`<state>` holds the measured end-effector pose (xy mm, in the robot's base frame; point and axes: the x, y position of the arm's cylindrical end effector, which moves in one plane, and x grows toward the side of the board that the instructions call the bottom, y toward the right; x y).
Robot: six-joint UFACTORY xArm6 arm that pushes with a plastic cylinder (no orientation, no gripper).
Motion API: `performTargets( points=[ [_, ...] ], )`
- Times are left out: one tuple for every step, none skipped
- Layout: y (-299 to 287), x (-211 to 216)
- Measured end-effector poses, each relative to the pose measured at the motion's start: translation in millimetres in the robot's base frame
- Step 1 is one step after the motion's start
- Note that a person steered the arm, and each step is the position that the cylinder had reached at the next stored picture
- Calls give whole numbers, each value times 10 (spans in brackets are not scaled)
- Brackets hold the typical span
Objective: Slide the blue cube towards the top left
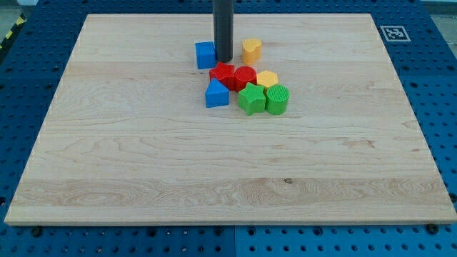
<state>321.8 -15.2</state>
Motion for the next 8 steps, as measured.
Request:
performTargets(
  points=[
    [41, 82],
    [21, 278],
    [-604, -46],
    [-1162, -393],
    [-956, -383],
    [-353, -328],
    [-164, -637],
    [-590, -723]
  ],
)
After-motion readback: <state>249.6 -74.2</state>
